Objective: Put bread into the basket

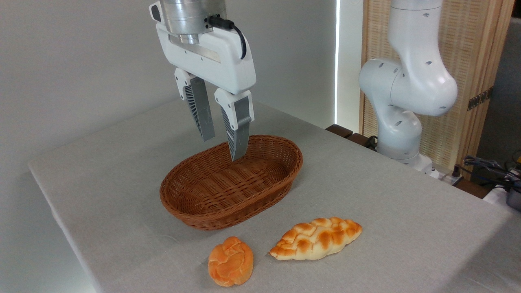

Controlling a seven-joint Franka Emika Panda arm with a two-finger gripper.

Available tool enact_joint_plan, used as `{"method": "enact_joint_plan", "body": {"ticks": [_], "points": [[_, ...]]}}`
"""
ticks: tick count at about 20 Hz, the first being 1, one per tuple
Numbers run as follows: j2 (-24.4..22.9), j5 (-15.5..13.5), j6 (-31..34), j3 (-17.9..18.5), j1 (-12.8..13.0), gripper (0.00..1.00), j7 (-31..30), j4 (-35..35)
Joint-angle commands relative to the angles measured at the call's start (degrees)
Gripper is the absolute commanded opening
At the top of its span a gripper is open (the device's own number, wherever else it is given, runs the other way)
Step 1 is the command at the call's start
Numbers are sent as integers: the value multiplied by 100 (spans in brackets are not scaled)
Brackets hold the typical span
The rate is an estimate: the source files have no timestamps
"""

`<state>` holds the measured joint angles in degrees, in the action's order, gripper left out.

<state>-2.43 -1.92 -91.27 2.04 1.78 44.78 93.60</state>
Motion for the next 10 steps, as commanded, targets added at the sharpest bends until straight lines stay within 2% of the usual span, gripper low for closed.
{"method": "enact_joint_plan", "body": {"ticks": [1, 10], "points": [[14, 60, 92, 69, 68, 100, -83, -96], [5, 69, 109, 69, 68, 100, 39, -69]]}}
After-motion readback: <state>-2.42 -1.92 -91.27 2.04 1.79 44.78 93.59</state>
